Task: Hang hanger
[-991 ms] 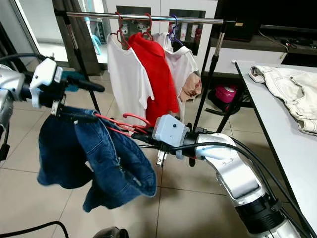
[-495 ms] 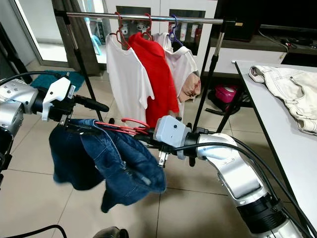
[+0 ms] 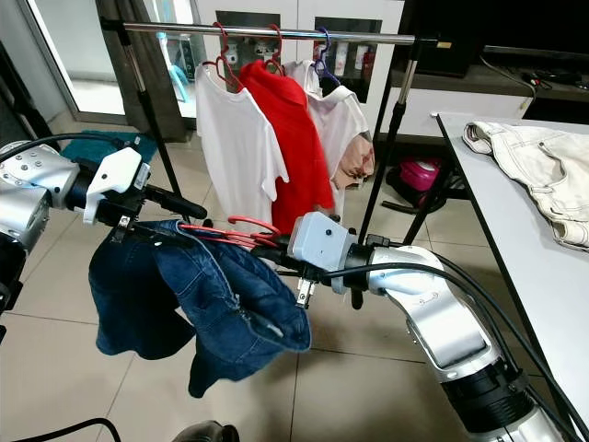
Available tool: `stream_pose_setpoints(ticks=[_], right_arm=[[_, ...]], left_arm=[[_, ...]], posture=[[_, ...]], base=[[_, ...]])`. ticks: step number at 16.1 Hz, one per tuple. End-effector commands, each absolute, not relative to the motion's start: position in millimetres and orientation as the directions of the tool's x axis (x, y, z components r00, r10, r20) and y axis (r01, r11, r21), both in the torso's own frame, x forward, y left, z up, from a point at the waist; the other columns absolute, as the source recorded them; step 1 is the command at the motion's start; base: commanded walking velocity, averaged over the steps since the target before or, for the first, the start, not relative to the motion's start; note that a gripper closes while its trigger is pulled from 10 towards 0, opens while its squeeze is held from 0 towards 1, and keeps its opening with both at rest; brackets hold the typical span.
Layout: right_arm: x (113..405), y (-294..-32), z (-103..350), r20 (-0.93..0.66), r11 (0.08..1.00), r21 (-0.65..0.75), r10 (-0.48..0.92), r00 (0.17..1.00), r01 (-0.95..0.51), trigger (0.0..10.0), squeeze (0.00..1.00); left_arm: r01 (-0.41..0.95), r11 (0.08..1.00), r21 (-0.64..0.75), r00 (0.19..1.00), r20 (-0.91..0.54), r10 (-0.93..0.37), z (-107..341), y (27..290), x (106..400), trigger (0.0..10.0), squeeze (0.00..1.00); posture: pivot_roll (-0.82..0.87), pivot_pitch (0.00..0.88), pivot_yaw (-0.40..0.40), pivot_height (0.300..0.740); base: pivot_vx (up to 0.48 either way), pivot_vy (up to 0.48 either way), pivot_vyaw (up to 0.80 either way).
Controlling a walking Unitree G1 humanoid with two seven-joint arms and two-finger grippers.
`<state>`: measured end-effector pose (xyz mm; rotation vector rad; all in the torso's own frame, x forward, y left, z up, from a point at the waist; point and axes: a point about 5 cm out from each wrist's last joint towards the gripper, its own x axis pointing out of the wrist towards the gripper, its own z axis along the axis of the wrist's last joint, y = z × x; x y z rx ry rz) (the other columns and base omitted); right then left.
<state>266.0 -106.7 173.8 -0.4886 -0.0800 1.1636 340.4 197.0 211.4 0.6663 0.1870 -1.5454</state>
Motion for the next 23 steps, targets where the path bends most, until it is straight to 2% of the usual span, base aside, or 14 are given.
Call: stream_pose_setpoints(ticks=[1,8,19,21,22,23], right_arm=[[266.9,-102.2,197.1,-0.095,0.309,-0.480,0.912,0.399,-0.821,10.0,0.00],[269.3,-104.7,203.9,-0.087,0.313,-0.511,0.908,0.410,-0.801,10.0,0.00],[269.5,-105.7,213.5,-0.072,0.308,-0.540,0.910,0.408,-0.783,10.0,0.00],[268.8,-106.1,213.4,-0.077,0.303,-0.536,0.912,0.403,-0.788,10.0,0.00],[267.8,-106.6,211.7,-0.087,0.296,-0.504,0.917,0.389,-0.811,10.0,0.36],[267.6,-108.2,210.3,-0.093,0.301,-0.480,0.916,0.389,-0.824,10.0,1.00]], left_arm=[[0.942,-0.135,0.307,0.049,-0.523,-0.851,216.1,192.4,341.3,0.0,0.00],[0.931,-0.159,0.328,0.052,-0.550,-0.834,217.7,190.2,340.9,0.0,0.00],[0.933,-0.106,0.343,0.108,-0.551,-0.827,213.0,192.9,344.2,0.0,0.00],[0.937,-0.061,0.344,0.143,-0.537,-0.831,212.3,196.3,345.7,0.0,0.00],[0.942,-0.007,0.335,0.176,-0.512,-0.841,211.4,198.6,347.5,0.0,0.00],[0.945,0.041,0.325,0.208,-0.497,-0.843,209.3,201.7,348.7,0.0,0.00]], posture=[[-0.10,0.000,0.069,0.740],[-0.10,0.000,0.067,0.740],[-0.11,0.000,0.066,0.740],[-0.11,0.000,0.065,0.740],[-0.11,0.000,0.065,0.740],[-0.11,0.000,0.064,0.740]], base=[[0.000,0.000,0.00],[0.000,0.000,0.00],[0.000,0.000,0.00],[0.000,0.000,0.00],[0.000,0.000,0.00],[0.000,0.000,0.00]])
